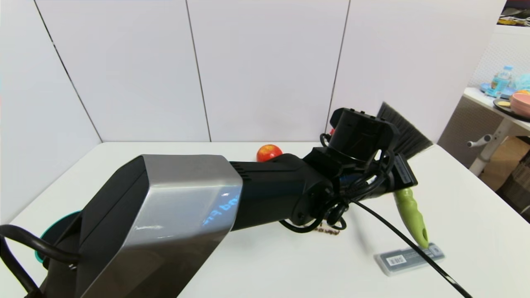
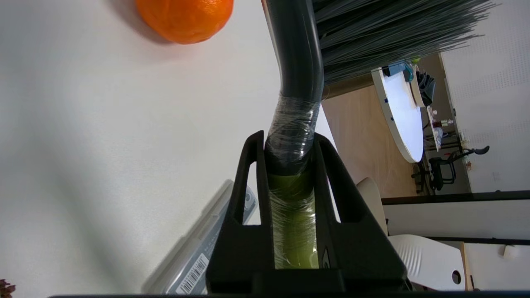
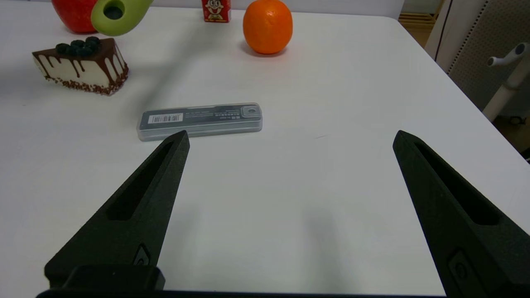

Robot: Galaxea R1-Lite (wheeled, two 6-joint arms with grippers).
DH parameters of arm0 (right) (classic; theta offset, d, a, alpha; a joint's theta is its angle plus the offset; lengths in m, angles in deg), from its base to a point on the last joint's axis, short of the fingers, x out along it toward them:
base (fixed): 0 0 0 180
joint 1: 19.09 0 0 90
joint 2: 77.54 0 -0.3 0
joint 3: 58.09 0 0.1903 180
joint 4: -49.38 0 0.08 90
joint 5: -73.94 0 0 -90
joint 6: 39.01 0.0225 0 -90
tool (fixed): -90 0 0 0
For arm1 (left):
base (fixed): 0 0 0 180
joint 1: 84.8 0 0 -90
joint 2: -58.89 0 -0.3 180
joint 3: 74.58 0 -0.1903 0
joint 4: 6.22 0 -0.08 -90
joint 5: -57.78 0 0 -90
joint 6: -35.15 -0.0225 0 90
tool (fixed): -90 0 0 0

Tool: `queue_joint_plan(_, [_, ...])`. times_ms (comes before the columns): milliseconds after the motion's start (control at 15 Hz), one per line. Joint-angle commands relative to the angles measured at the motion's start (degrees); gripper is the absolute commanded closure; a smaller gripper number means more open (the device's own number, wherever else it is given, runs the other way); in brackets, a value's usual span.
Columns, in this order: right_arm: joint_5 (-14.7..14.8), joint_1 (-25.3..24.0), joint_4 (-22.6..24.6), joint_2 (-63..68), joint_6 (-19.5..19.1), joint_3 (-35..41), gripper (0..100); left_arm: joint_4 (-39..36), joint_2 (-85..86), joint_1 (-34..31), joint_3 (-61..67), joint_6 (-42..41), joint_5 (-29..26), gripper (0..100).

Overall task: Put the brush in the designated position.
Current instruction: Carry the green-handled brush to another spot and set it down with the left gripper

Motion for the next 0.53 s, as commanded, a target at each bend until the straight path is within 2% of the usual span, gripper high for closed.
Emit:
queue_joint_plan(67, [0.0,0.0,0.0,0.1,0.0,0.1,0,0.1,-2.3,0.1,0.2,0.3,-0.1,100])
queue_joint_plan(533, [0.0,0.0,0.0,0.1,0.0,0.1,0,1.2,-3.8,-0.5,0.5,0.2,-0.5,100])
